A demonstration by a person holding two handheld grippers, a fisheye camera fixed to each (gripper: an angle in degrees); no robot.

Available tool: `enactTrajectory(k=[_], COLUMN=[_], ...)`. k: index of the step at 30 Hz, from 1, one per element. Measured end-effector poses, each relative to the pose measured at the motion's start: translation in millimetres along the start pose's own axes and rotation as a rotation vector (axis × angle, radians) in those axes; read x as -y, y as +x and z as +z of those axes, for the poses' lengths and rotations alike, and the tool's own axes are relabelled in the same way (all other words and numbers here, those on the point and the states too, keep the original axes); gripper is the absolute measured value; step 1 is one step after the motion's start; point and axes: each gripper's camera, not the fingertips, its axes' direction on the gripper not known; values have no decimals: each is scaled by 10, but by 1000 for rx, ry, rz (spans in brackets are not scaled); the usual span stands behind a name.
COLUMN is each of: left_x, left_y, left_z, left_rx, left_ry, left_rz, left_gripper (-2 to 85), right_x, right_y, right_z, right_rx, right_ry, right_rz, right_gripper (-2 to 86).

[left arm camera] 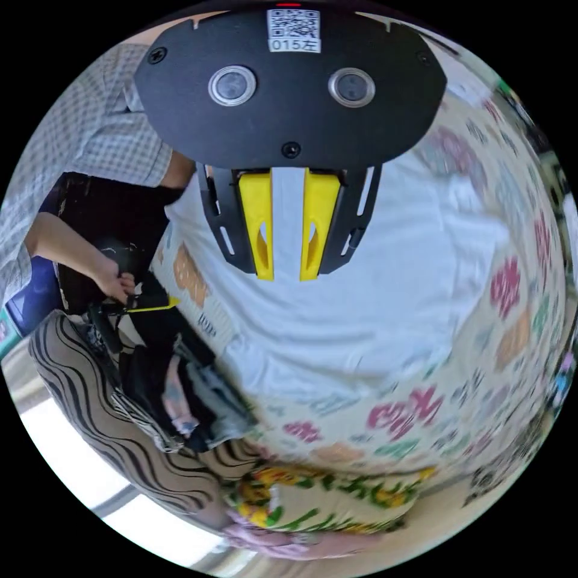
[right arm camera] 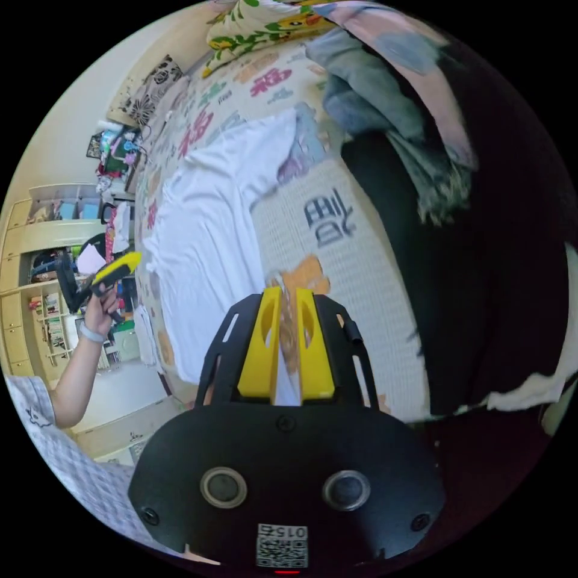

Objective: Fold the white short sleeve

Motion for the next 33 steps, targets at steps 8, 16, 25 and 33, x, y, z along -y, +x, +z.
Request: enactTrajectory(k=[8,16,25,33], left_x=[2241,2972,3199,3128], left_y=[471,576,151,-464], left_z=[1252,2081,1648,1244], left_rx=[-86,-70,-214,-348], left_ry=[-97,-349,-60,114], left_rz=[126,117,7,-144], left_gripper=[106,57,-7,-8], right_x=[588,615,630,665], right_y=[53,36,-399,-894], right_z=[-167,-279,-537,-592], right_rx=[187,265,302,250], right_ry=[99,91,164,234], right_rz=[123,191,67,-45], right_gripper=[68,50,-4,-6])
